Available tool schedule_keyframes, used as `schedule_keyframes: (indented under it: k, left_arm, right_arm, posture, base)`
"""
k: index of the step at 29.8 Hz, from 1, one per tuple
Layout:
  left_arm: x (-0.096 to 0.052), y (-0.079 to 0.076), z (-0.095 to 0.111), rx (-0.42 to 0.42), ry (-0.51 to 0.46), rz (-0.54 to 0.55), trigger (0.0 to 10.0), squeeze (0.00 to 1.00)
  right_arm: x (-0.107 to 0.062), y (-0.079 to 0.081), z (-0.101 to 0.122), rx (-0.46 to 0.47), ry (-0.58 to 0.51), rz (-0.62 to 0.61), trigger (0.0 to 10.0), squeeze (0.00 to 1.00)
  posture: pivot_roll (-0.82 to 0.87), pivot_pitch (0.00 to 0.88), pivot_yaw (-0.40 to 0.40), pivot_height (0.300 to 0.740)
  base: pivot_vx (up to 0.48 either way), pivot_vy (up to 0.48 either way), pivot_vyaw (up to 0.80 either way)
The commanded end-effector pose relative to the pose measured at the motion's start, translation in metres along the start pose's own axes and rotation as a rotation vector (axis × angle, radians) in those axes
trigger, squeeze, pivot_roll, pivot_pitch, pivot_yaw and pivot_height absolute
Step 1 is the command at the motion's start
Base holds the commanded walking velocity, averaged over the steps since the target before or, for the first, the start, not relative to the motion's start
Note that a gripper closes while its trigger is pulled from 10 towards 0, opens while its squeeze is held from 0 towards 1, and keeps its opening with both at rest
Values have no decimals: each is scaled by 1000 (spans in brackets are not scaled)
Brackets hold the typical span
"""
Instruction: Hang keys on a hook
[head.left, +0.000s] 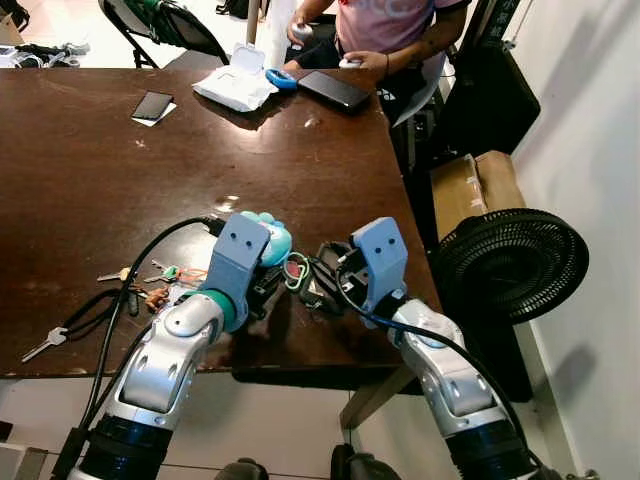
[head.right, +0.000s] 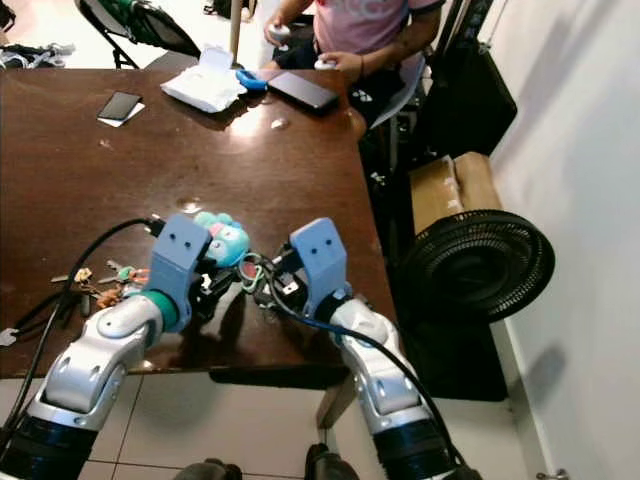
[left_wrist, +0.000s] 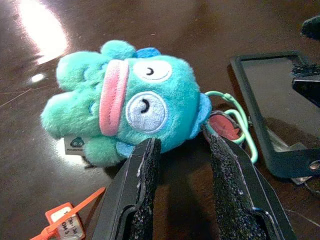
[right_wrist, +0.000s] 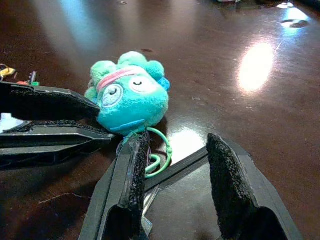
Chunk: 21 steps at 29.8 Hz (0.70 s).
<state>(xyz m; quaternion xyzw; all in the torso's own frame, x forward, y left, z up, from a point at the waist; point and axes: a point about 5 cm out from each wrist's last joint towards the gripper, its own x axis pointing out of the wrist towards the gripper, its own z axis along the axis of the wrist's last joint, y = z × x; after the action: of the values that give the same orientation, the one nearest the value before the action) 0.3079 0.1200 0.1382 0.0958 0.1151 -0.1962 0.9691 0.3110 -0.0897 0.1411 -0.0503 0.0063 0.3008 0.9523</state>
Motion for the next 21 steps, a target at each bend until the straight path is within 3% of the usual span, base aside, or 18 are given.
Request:
schedule_keyframes:
  k: [1, 2, 3, 4, 5, 6, 7, 8, 10, 11, 13, 14, 15, 16, 18, 21]
  left_arm:
    - [0, 2, -3, 5, 18, 11, 10000, 0]
    - [-1, 3, -1, 7, 8, 19, 10000, 0]
    - [-1, 3, -1, 7, 8, 19, 10000, 0]
    - [-2, 4, 4, 7, -11, 30, 10000, 0]
    - [-2, 4, 4, 7, -11, 30, 10000, 0]
    - [-2, 7, 10, 5, -33, 44, 10000, 0]
    - [-2, 7, 10, 5, -33, 44, 10000, 0]
    - [-2, 10, 15, 5, -49, 56, 10000, 0]
    - [-2, 10, 15, 5, -49, 56, 10000, 0]
    - [-1, 15, 16, 10, -52, 67, 10000, 212]
    - [-1, 15, 16, 10, -52, 67, 10000, 212]
    - [1, 20, 13, 34, -40, 82, 10000, 282]
    - [1, 20, 13, 34, -40, 82, 10000, 282]
    - [4, 23, 7, 83, -11, 79, 10000, 0]
    - [4, 23, 7, 83, -11, 79, 10000, 0]
    - [6, 18, 1, 104, 28, 12, 10000, 0]
  right_arm:
    - [-1, -3, 4, 11, -22, -14, 10000, 0]
    - [-3, -15, 13, 12, -66, -66, 10000, 0]
    - [-3, -15, 13, 12, -66, -66, 10000, 0]
    - [-7, -30, 25, -25, -114, -134, 10000, 0]
    - [-7, -30, 25, -25, -114, -134, 10000, 0]
    - [-12, -45, 36, -80, -146, -198, 10000, 0]
    - [-12, -45, 36, -80, -146, -198, 10000, 0]
    - [-16, -56, 42, -121, -158, -239, 10000, 0]
    - [-16, -56, 42, -121, -158, -239, 10000, 0]
    - [-19, -63, 43, -148, -153, -266, 10000, 0]
    - [-19, -63, 43, -148, -153, -266, 10000, 0]
    - [-20, -65, 41, -156, -144, -272, 10000, 0]
    - [-20, -65, 41, -156, -144, -272, 10000, 0]
    - [-18, -60, 39, -149, -140, -254, 10000, 0]
    - [-18, -60, 39, -149, -140, -254, 10000, 0]
    - [-16, -45, 40, -137, -137, -167, 10000, 0]
  posture:
    - [114, 129, 67, 740]
    - [110, 133, 68, 740]
    - [110, 133, 68, 740]
    - [108, 134, 69, 740]
    - [108, 134, 69, 740]
    - [103, 136, 73, 740]
    - [103, 136, 73, 740]
    - [96, 136, 78, 740]
    - [96, 136, 78, 740]
    - [93, 137, 81, 740]
    - [93, 137, 81, 740]
    - [94, 141, 82, 740]
    - [94, 141, 82, 740]
    - [90, 149, 83, 740]
    - [90, 149, 83, 740]
    - [81, 150, 82, 740]
  base:
    - [0, 0, 0]
    - [0, 0, 0]
    - [0, 0, 0]
    - [0, 0, 0]
    - [0, 0, 0]
    - [0, 0, 0]
    - [0, 0, 0]
    - [0, 0, 0]
    - [0, 0, 0]
    - [0, 0, 0]
    - [0, 0, 0]
    - [0, 0, 0]
    - [0, 0, 0]
    - [0, 0, 0]
    - [0, 0, 0]
    - [0, 0, 0]
